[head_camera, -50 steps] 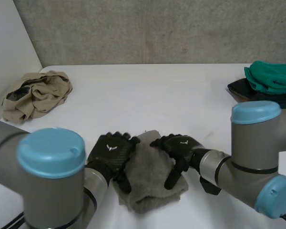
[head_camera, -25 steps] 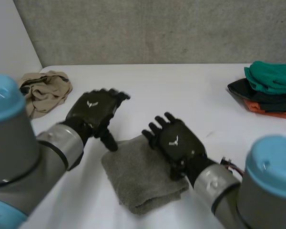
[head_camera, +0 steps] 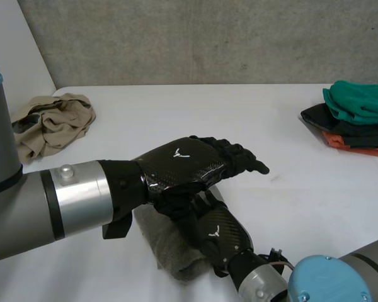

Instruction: Fold the laundry.

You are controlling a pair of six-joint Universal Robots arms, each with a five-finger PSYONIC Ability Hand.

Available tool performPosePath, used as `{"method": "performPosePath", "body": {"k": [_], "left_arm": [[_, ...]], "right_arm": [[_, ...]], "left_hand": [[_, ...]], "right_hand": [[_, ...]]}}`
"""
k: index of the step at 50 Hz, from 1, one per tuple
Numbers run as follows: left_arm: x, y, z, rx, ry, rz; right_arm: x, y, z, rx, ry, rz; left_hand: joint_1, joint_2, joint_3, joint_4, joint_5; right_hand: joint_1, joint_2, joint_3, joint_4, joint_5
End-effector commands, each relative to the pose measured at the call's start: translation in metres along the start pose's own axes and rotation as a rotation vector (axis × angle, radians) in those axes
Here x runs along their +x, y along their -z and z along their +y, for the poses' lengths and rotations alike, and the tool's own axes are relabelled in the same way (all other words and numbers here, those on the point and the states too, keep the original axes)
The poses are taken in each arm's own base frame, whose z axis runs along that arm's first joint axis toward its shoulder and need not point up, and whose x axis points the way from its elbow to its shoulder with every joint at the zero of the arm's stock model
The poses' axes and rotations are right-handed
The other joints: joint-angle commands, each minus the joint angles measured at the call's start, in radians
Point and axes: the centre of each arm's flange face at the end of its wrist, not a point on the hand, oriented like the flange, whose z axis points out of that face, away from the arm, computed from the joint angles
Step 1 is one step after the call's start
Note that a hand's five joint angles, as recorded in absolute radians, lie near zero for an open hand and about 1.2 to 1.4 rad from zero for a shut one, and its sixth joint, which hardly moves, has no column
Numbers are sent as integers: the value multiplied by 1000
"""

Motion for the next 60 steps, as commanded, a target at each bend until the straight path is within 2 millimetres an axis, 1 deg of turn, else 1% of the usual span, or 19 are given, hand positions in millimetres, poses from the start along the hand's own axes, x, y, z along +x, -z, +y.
{"method": "performPosePath", "body": {"k": [1, 13, 15, 18, 22, 26, 31, 36, 37, 39, 40, 44, 46, 49, 50, 52, 53, 56, 60], "left_arm": [[-5, -2, 1, 15, -7, -43], [-17, 0, -2, 39, 40, -74], [-18, 0, -2, 44, 42, -79], [-22, 2, -4, 53, 40, -92], [-27, 6, -13, 85, 31, -116], [-31, 11, -28, 135, 7, -139], [-44, 19, -53, 229, -8, -212], [-60, 28, -75, 333, 2, -302], [-61, 29, -77, 344, 6, -309], [-64, 29, -80, 366, 15, -315], [-65, 29, -80, 371, 17, -316], [-65, 26, -77, 374, 30, -307], [-66, 24, -72, 361, 41, -306], [-67, 19, -63, 341, 57, -298], [-67, 17, -60, 335, 61, -297], [-68, 13, -54, 322, 72, -290], [-67, 11, -52, 316, 77, -289], [-67, 5, -42, 296, 93, -279], [-67, 0, -33, 276, 110, -271]], "right_arm": [[0, -10, -4, 40, 13, 15], [7, -27, -12, 75, 15, 36], [12, -35, -15, 94, 12, 49], [21, -42, -21, 120, 3, 76], [45, -54, -36, 186, -48, 141], [83, -67, -58, 270, -101, 234], [154, -83, -78, 336, -112, 406], [254, -86, -81, 373, -92, 626], [285, -83, -76, 386, -85, 692], [316, -80, -71, 404, -81, 757], [345, -76, -61, 421, -81, 816], [409, -64, -26, 445, -79, 940], [428, -61, -7, 440, -74, 968], [454, -59, 42, 397, -56, 977], [461, -60, 70, 366, -49, 959], [465, -60, 101, 330, -51, 939], [466, -58, 132, 292, -61, 918], [456, -55, 192, 213, -100, 849], [438, -49, 238, 136, -142, 765]], "left_hand": [[-16, -32, -37, -27, -51], [-16, -32, -37, -27, -51], [-16, -32, -37, -27, -51], [-16, -32, -37, -27, -51], [-16, -32, -37, -27, -51], [-16, -32, -37, -27, -51], [-16, -32, -37, -27, -51], [-16, -32, -37, -27, -51], [-16, -32, -37, -27, -51], [-16, -32, -37, -27, -51], [-16, -32, -37, -27, -51], [-16, -32, -37, -27, -51], [-16, -32, -37, -27, -51], [-16, -32, -37, -27, -51], [-16, -32, -37, -27, -51], [-16, -32, -37, -27, -51], [-16, -32, -37, -27, -51], [-16, -32, -37, -27, -51], [-16, -32, -37, -27, -51]], "right_hand": [[118, 115, 112, 113, 126], [209, 206, 204, 204, 218], [670, 667, 665, 665, 679], [1089, 1086, 1083, 1084, 1097], [1090, 1088, 1085, 1085, 1099], [1090, 1088, 1085, 1085, 1099], [1090, 1088, 1085, 1085, 1099], [1090, 1088, 1085, 1085, 1099], [1090, 1088, 1085, 1085, 1099], [1090, 1088, 1085, 1085, 1099], [1090, 1088, 1085, 1085, 1099], [1090, 1088, 1085, 1085, 1099], [1090, 1088, 1085, 1085, 1099], [1090, 1088, 1085, 1085, 1099], [1090, 1088, 1085, 1085, 1099], [1090, 1088, 1085, 1085, 1099], [1090, 1088, 1085, 1085, 1099], [1090, 1088, 1085, 1085, 1099], [1090, 1088, 1085, 1085, 1099]]}}
